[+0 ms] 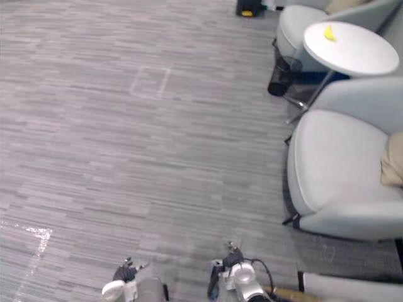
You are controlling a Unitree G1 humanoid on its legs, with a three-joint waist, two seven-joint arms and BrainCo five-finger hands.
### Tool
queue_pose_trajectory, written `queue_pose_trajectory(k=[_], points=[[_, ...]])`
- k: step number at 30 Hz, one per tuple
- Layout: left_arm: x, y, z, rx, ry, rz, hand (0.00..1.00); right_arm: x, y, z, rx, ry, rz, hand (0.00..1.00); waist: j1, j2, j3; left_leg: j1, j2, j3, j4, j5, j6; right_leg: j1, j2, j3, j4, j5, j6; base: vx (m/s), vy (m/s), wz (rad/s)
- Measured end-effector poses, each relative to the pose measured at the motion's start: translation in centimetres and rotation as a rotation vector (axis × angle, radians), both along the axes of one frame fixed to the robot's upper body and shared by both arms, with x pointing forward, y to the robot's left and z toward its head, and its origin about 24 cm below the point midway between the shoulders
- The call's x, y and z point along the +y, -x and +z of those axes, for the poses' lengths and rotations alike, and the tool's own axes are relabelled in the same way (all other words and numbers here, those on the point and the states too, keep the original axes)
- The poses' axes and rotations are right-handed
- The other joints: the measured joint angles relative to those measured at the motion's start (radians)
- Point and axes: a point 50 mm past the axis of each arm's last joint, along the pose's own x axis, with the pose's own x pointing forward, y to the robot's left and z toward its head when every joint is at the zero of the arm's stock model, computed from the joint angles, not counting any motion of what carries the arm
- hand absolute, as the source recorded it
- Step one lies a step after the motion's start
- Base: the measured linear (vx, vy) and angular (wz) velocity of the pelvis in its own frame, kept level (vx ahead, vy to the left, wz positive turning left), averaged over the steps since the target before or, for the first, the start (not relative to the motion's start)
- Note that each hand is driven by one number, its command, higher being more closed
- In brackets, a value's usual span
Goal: Organize the slippers on the shoe rack
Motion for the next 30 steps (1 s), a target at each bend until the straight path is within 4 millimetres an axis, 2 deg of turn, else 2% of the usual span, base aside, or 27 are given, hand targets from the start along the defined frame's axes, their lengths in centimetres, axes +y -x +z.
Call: queue_pose_trajectory(k=[1, 2, 3, 4, 5, 6, 7, 9, 10, 11, 12, 13, 15, 16, 17, 18, 20, 21, 23, 25, 26, 27, 28, 29, 30], points=[[0.2, -0.6, 0.4, -0.029, -0.004, 0.013, 0.0, -0.2, -0.2, 0.1, -0.004, 0.005, -0.009, 0.0, 0.008, -0.014, 0.006, -0.077, -0.037, 0.016, -0.134, -0.001, 0.0, 0.054, -0.005, -0.026, -0.056, 0.006, 0.01, 0.35, -0.066, 0.35], [0.3, -0.7, 0.5, -0.037, -0.004, 0.017, 0.0, -0.2, -0.4, 0.2, -0.008, 0.007, -0.01, 0.0, 0.009, -0.018, 0.009, -0.088, -0.048, 0.017, -0.165, 0.0, 0.001, 0.062, -0.008, -0.03, -0.063, 0.006, 0.011, 0.43, -0.015, 0.38], [0.5, -1.2, 0.8, -0.062, -0.008, 0.027, 0.0, -0.1, -0.9, 0.4, -0.021, 0.008, -0.009, 0.0, 0.016, -0.035, 0.018, -0.122, -0.092, 0.018, -0.296, 0.023, 0.012, 0.08, -0.027, -0.043, -0.078, 0.006, 0.012, 0.33, 0.056, 0.23], [0.7, -1.7, 1.1, -0.086, -0.013, 0.034, 0.0, 0.0, -1.5, 0.7, -0.038, 0.007, -0.004, 0.0, 0.029, -0.047, 0.025, -0.152, -0.148, 0.016, -0.489, 0.109, 0.021, 0.105, -0.053, -0.06, -0.091, 0.002, 0.029, 0.42, 0.083, 0.21], [0.7, -1.9, 1.2, -0.093, -0.012, 0.035, 0.0, 0.0, -1.7, 0.7, -0.044, 0.008, -0.002, 0.0, 0.036, -0.052, 0.028, -0.154, -0.168, 0.012, -0.588, 0.171, 0.023, 0.124, -0.057, -0.063, -0.099, -0.002, 0.042, 0.46, 0.136, 0.1], [0.5, -1.8, 1.2, -0.094, -0.006, 0.036, 0.0, -0.1, -1.7, 0.7, -0.043, 0.012, -0.003, 0.0, 0.052, -0.043, 0.023, -0.148, -0.186, 0.0, -0.691, 0.297, 0.041, 0.157, -0.05, -0.061, -0.108, -0.016, 0.074, 0.58, 0.192, 0.02], [1.0, -2.1, 1.3, -0.101, -0.01, 0.043, 0.0, 0.4, -1.5, 0.6, -0.033, 0.002, -0.003, 0.0, 0.067, -0.086, 0.023, -0.138, -0.215, 0.003, -0.664, 0.367, 0.096, 0.193, -0.076, -0.053, -0.124, -0.037, 0.108, 0.6, 0.188, 0.12], [1.5, -2.2, 1.4, -0.104, -0.021, 0.046, 0.0, 1.3, -1.9, 0.8, -0.05, -0.022, 0.003, 0.0, 0.057, -0.108, 0.014, -0.155, -0.24, -0.012, -0.605, 0.302, 0.12, 0.201, -0.1, -0.059, -0.1, 0.008, 0.136, 0.57, 0.196, 0.34], [1.4, -2.0, 1.3, -0.097, -0.011, 0.066, 0.0, 1.5, -1.7, 0.6, -0.042, -0.027, 0.009, 0.0, 0.059, -0.106, 0.013, -0.141, -0.243, -0.027, -0.548, 0.23, 0.128, 0.165, -0.135, -0.038, 0.068, 0.017, 0.146, 0.42, 0.178, 0.32], [1.4, -1.9, 1.2, -0.09, -0.011, 0.068, 0.0, 1.6, -1.4, 0.5, -0.035, -0.031, 0.008, 0.0, 0.059, -0.106, 0.013, -0.124, -0.247, -0.033, -0.54, 0.209, 0.13, 0.142, -0.154, -0.025, 0.159, 0.026, 0.151, 0.4, 0.205, 0.34], [1.3, -1.7, 1.0, -0.076, -0.005, 0.068, 0.0, 1.7, -0.9, 0.3, -0.022, -0.037, 0.006, 0.0, 0.053, -0.102, 0.016, -0.076, -0.259, -0.056, -0.534, 0.168, 0.128, 0.077, -0.199, -0.002, 0.378, 0.066, 0.135, 0.5, 0.225, 0.53], [1.4, -1.2, 0.7, -0.044, -0.007, 0.061, 0.0, 1.7, -0.2, 0.0, -0.002, -0.039, 0.003, 0.0, 0.048, -0.096, 0.019, 0.006, -0.274, -0.087, -0.548, 0.135, 0.13, -0.003, -0.226, 0.033, 0.649, 0.061, 0.104, 0.6, 0.257, 0.61], [1.6, -0.3, 0.3, -0.011, -0.01, 0.06, 0.0, 1.6, 0.4, -0.3, 0.013, -0.043, 0.001, 0.0, 0.033, -0.08, 0.024, 0.112, -0.286, -0.129, -0.601, 0.119, 0.137, -0.069, -0.217, 0.034, 0.791, 0.028, 0.104, 0.57, 0.151, 0.75], [1.5, 0.4, 0.0, 0.01, -0.01, 0.061, 0.0, 1.6, 0.5, -0.3, 0.013, -0.044, -0.003, 0.0, 0.011, -0.076, 0.021, 0.198, -0.29, -0.164, -0.661, 0.119, 0.136, -0.131, -0.197, 0.019, 0.783, -0.013, 0.09, 0.52, 0.071, 0.75], [1.5, 0.6, 0.0, 0.014, -0.009, 0.061, 0.0, 1.5, 0.2, -0.1, 0.003, -0.045, -0.004, 0.0, 0.005, -0.074, 0.021, 0.219, -0.289, -0.171, -0.678, 0.119, 0.136, -0.151, -0.189, 0.014, 0.761, -0.029, 0.084, 0.48, 0.023, 0.69], [1.3, 0.8, -0.2, 0.025, -0.006, 0.052, 0.0, 1.4, -0.2, 0.2, -0.022, -0.048, -0.016, 0.0, 0.0, -0.069, 0.021, 0.265, -0.288, -0.194, -0.715, 0.119, 0.136, -0.206, -0.169, 0.002, 0.667, -0.06, 0.075, 0.45, -0.016, 0.42], [0.6, 0.4, -0.2, 0.022, 0.002, 0.028, 0.0, 0.8, -0.6, 0.4, -0.042, -0.044, -0.038, 0.0, -0.008, -0.056, 0.028, 0.331, -0.281, -0.221, -0.778, 0.116, 0.133, -0.287, -0.117, 0.028, 0.419, -0.058, 0.067, 0.46, -0.047, 0.46], [0.3, 0.1, -0.2, 0.019, 0.002, 0.009, 0.0, 0.6, -0.9, 0.6, -0.054, -0.038, -0.037, 0.0, -0.012, -0.05, 0.03, 0.365, -0.274, -0.227, -0.809, 0.104, 0.125, -0.324, -0.088, 0.042, 0.224, 0.005, 0.077, 0.46, -0.09, 0.37], [0.3, 0.1, -0.2, 0.025, -0.015, -0.016, 0.0, 0.7, -1.1, 0.7, -0.06, -0.039, -0.036, 0.0, -0.014, -0.058, 0.028, 0.418, -0.283, -0.23, -0.836, 0.075, 0.109, -0.364, -0.078, 0.04, -0.025, 0.111, 0.102, 0.52, -0.145, 0.27], [0.3, 1.1, -0.5, 0.056, -0.019, -0.018, 0.0, 0.7, -1.2, 0.7, -0.061, -0.039, -0.033, 0.0, -0.024, -0.061, 0.016, 0.495, -0.289, -0.241, -0.844, 0.017, 0.093, -0.392, -0.086, 0.066, -0.032, 0.135, 0.085, 0.48, -0.178, 0.45], [0.2, 1.5, -0.7, 0.067, -0.021, -0.025, 0.0, 0.6, -1.0, 0.6, -0.054, -0.038, -0.036, 0.0, -0.042, -0.06, -0.005, 0.52, -0.283, -0.264, -0.838, -0.019, 0.086, -0.393, -0.078, 0.1, -0.006, 0.161, 0.067, 0.62, -0.224, 0.7], [-0.3, 1.7, -0.8, 0.075, -0.012, -0.036, 0.0, 0.1, -1.2, 0.7, -0.062, -0.03, -0.048, 0.0, -0.047, -0.036, -0.02, 0.53, -0.25, -0.287, -0.797, -0.053, 0.069, -0.4, -0.055, 0.134, 0.052, 0.229, 0.039, 0.68, -0.235, 0.76], [-0.9, 1.8, -0.9, 0.079, -0.001, -0.047, 0.0, -0.3, -1.1, 0.7, -0.059, -0.032, -0.073, 0.0, -0.047, -0.013, -0.035, 0.492, -0.228, -0.291, -0.688, -0.054, 0.066, -0.4, -0.045, 0.127, 0.099, 0.242, 0.018, 0.81, -0.322, 0.66], [-1.2, 1.8, -1.0, 0.08, 0.006, -0.046, 0.0, -0.5, -1.0, 0.6, -0.057, -0.028, -0.082, 0.0, -0.053, 0.008, -0.044, 0.444, -0.205, -0.281, -0.558, -0.049, 0.059, -0.386, -0.033, 0.103, 0.115, 0.218, -0.009, 0.9, -0.393, 0.65], [-1.7, 1.6, -1.0, 0.074, 0.025, -0.03, 0.0, -1.0, -1.0, 0.7, -0.059, -0.017, -0.081, 0.0, -0.052, 0.053, -0.039, 0.305, -0.137, -0.234, -0.221, 0.066, -0.05, -0.315, 0.005, 0.063, 0.113, 0.16, -0.027, 0.75, -0.344, 0.4]])
